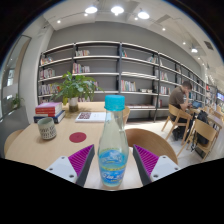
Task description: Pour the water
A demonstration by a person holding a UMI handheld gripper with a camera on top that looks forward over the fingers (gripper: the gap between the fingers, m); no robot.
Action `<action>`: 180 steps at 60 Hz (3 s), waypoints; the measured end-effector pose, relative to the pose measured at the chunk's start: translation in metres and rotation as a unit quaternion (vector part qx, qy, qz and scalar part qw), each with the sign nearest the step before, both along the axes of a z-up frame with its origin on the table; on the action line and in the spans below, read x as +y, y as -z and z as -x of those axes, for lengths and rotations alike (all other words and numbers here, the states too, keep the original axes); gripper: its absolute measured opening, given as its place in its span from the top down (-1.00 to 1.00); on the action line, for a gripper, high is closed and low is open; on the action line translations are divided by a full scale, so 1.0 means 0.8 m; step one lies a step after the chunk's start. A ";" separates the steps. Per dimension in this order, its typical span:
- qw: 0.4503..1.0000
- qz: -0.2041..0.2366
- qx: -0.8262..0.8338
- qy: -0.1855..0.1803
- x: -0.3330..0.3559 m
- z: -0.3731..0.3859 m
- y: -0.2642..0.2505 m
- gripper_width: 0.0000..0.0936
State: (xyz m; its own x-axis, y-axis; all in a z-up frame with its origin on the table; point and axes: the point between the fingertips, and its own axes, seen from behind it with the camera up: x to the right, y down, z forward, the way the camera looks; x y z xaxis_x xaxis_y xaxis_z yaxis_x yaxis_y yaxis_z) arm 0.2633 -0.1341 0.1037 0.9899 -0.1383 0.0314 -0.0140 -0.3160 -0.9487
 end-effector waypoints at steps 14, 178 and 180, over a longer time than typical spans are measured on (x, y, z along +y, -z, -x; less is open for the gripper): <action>0.999 -0.044 0.010 -0.028 0.040 0.005 0.005 -0.11; 0.997 -0.024 0.011 -0.074 0.330 0.183 -0.016 0.13; 0.997 -0.015 0.011 -0.071 0.329 0.181 -0.003 0.13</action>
State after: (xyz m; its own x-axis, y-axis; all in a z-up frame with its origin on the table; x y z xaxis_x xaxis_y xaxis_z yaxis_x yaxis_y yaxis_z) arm 0.1183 0.1293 0.1060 1.0000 0.0034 0.0078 0.0084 -0.2879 -0.9576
